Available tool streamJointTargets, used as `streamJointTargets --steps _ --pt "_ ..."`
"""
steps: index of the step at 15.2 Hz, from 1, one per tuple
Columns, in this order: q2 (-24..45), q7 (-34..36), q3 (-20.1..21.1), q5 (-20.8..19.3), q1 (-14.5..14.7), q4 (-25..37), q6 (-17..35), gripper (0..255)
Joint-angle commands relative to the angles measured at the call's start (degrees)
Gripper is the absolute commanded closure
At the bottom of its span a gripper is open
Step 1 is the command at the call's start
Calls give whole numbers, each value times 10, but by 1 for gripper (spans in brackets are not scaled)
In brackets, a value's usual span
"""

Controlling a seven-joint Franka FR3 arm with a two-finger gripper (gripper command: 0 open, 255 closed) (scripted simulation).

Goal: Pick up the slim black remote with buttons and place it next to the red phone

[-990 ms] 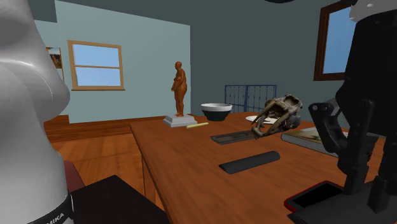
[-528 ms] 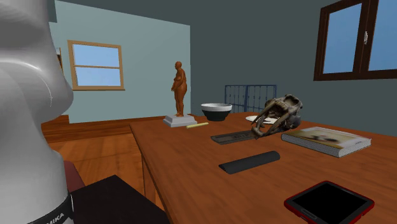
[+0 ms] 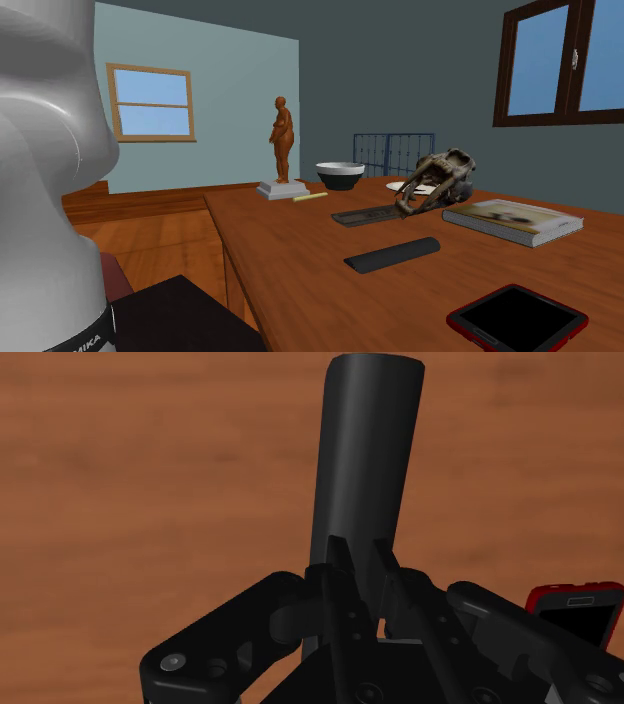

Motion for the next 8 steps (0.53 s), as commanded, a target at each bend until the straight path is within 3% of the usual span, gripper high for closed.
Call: streamJointTargets --steps 1,8 --pt "8 -6 2 8 -2 -8 14 255" --pt "43 -28 11 39 -10 -28 59 255"
